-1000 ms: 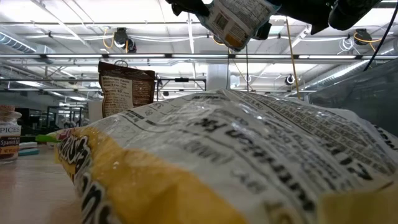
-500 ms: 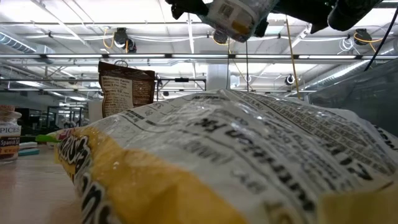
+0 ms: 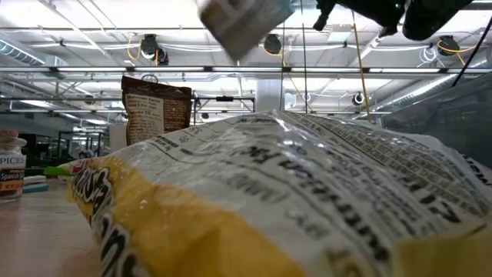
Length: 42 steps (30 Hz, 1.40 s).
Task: Pick & Place Food Item
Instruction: Put blue noodle pack into the bottom black transparent bin
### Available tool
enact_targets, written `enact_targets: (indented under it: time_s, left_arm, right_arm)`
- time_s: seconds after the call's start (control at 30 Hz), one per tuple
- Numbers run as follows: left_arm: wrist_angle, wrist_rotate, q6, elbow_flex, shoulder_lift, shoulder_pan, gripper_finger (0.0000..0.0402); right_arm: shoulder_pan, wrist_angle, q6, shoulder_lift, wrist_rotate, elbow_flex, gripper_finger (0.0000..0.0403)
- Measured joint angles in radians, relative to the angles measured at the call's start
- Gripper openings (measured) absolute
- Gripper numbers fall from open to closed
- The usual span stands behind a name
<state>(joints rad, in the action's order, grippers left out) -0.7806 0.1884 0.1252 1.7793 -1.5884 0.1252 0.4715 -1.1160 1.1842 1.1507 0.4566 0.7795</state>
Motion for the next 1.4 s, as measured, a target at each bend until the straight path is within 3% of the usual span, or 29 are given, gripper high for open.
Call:
enact_targets:
  time_s: [0.1, 0.23, 0.33, 0.47, 0.7, 1.07, 1.4]
  left_arm:
    - [-0.004, 0.067, -0.022, 0.01, 0.0, 0.006, 0.0001]
    - [-0.004, 0.135, -0.068, 0.011, -0.007, 0.018, 0.0001]
    - [-0.005, 0.166, -0.091, 0.011, -0.01, 0.026, 0.0001]
    - [-0.005, 0.175, -0.102, 0.011, -0.008, 0.027, 0.0]
    - [-0.021, 0.178, -0.144, 0.011, -0.008, 0.046, 0.0]
    - [-0.093, 0.18, -0.13, 0.01, -0.008, 0.059, 0.0]
    - [-0.082, 0.196, -0.106, 0.01, -0.008, 0.059, 0.0]
  right_arm:
    - [0.015, 0.205, -0.124, -0.002, 0.113, 0.133, 0.0204]
    - [0.009, 0.821, -0.502, 0.011, 0.264, 0.397, 0.0197]
    - [-0.017, 1.269, -0.835, 0.053, 0.256, 0.603, 0.0192]
    - [-0.068, 1.573, -1.073, 0.141, 0.186, 0.81, 0.019]
    - [-0.151, 1.779, -1.208, 0.299, 0.141, 0.997, 0.0191]
    - [-0.218, 1.863, -1.369, 0.386, 0.012, 1.004, 0.0191]
    - [-0.222, 1.88, -1.378, 0.385, 0.011, 1.004, 0.0169]
